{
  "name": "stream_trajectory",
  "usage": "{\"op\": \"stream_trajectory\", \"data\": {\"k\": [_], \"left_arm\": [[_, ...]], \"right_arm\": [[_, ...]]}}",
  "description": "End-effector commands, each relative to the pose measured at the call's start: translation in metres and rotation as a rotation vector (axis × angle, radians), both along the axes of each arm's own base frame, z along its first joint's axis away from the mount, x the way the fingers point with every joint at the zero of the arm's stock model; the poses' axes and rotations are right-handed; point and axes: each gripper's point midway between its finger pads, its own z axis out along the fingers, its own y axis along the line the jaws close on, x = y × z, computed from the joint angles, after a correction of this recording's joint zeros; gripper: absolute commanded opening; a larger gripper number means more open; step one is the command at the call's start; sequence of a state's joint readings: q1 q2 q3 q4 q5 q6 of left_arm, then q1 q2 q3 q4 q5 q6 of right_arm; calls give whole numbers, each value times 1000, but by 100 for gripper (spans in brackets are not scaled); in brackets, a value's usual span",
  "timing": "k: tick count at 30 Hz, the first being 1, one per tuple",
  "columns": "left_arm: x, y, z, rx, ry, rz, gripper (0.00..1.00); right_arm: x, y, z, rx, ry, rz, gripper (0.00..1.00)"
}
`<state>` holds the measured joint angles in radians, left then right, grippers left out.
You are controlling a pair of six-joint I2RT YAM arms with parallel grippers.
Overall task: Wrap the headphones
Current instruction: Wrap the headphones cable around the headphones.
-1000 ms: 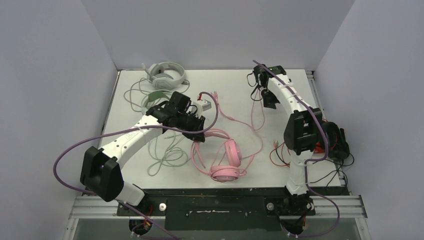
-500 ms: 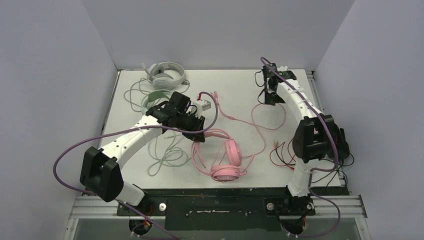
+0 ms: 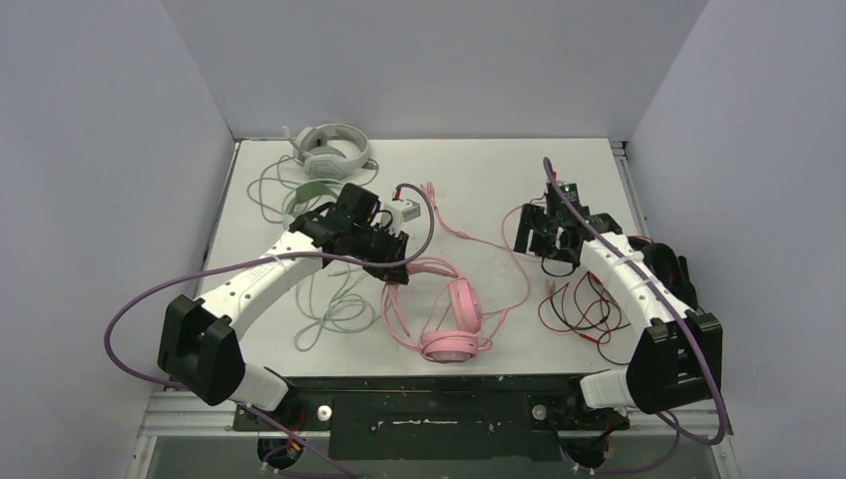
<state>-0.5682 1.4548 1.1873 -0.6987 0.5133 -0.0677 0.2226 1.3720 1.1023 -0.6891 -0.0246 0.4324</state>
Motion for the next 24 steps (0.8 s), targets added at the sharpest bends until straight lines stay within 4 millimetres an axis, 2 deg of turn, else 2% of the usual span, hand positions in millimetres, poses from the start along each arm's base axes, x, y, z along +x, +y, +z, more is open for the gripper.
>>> {"op": "stream_trajectory", "data": {"k": [1,7,12,18,20,21,24], "left_arm": [[-8,-12,33,-116,-27,-31,0],[-10,-12,32,-112,-23,-30,0],[-10,-13,31,-111,-20,-30,0],[-13,-13,30,-103,-15,-37,0],[-15,-14,29,-101,-11,-38,0],[-15,-14,29,-100,-9,-40,0],[-17,-14,26,-90,-4,-42,0]], "right_arm": [[-1,11,-10,55,-45,63,72],[-8,11,-51,52,11,64,64],[-1,8,-79,40,27,34,55],[12,6,-102,3,45,22,51],[16,7,-108,1,53,25,43],[19,9,-109,6,54,31,36],[35,19,-98,46,31,52,8]]}}
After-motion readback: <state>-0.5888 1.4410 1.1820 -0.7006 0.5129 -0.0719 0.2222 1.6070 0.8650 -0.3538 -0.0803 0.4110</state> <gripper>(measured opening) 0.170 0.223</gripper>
